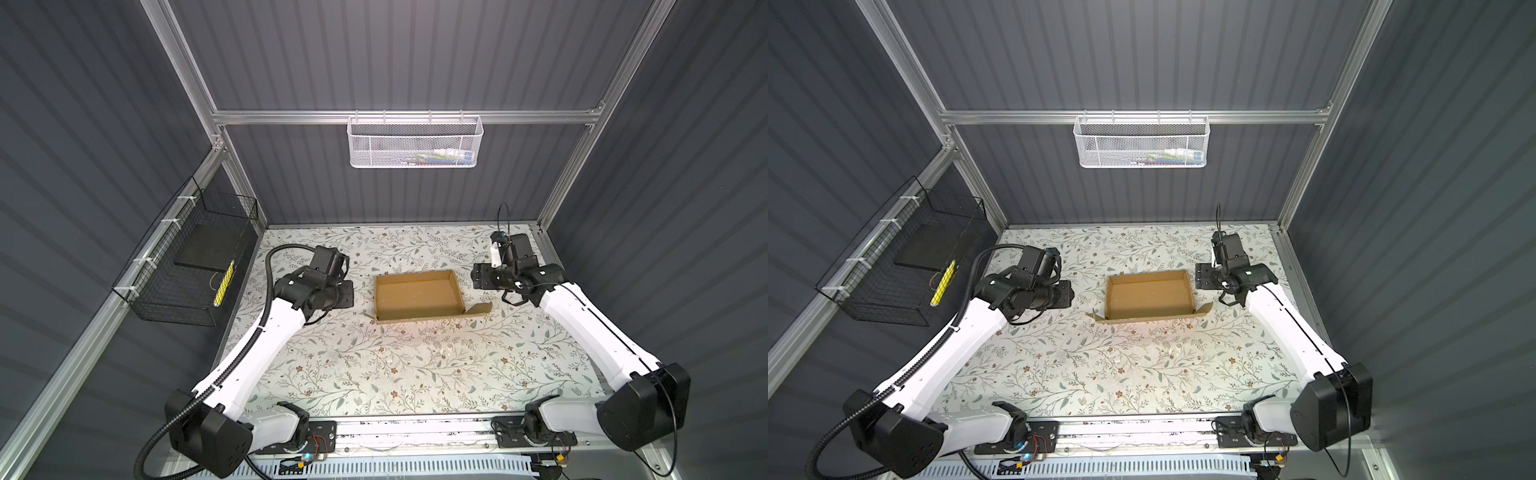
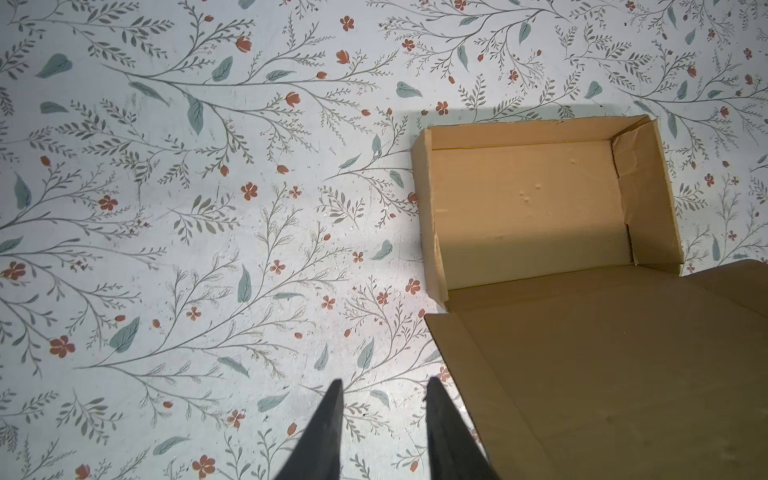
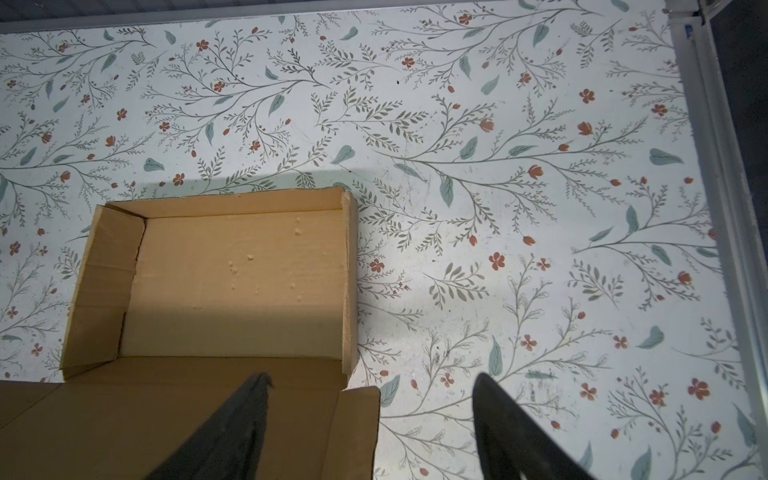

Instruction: Fold the paper box

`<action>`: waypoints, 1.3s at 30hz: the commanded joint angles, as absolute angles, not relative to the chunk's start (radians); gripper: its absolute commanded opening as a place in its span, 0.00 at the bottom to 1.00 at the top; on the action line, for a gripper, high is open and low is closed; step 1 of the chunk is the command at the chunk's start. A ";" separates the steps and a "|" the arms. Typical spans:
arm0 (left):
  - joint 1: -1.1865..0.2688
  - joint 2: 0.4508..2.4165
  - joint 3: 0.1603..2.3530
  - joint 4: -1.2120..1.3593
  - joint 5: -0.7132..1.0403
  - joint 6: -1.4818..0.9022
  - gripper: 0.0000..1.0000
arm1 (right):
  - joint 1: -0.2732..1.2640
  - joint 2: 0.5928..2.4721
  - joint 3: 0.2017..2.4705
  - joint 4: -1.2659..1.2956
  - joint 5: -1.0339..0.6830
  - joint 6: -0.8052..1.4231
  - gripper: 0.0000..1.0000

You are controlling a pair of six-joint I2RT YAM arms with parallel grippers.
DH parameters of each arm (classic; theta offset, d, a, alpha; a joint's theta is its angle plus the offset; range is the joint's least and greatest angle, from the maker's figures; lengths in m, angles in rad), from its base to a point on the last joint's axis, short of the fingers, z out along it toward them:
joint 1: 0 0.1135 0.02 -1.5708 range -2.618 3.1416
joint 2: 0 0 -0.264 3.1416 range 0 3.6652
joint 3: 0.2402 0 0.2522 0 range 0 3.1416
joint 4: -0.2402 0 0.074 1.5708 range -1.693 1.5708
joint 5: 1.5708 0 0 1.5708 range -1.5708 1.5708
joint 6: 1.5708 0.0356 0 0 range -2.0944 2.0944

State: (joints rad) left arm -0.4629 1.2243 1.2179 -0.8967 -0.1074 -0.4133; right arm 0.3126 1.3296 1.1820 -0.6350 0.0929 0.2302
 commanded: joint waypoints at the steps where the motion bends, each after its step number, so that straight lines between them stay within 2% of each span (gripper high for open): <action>1: -0.468 1.182 1.194 -0.964 -0.116 -0.477 0.34 | 0.308 1.325 1.157 -0.664 0.134 0.198 0.77; 13: -0.693 1.149 1.145 -1.087 -0.257 -0.722 0.33 | 0.305 1.347 1.181 -0.629 0.079 0.175 0.75; 21: -0.734 1.085 1.092 -1.127 -0.274 -0.839 0.33 | 0.304 1.377 1.219 -0.626 0.044 0.145 0.74; 26: -0.816 1.122 1.038 -1.030 -0.235 -0.908 0.33 | 0.304 1.390 1.223 -0.621 0.019 0.132 0.73; 35: -0.984 1.222 1.048 -0.859 -0.337 -0.996 0.33 | 0.297 1.415 1.195 -0.614 -0.015 0.151 0.71; 39: -1.008 1.220 0.989 -0.747 -0.353 -1.029 0.33 | 0.293 1.426 1.181 -0.615 -0.029 0.160 0.71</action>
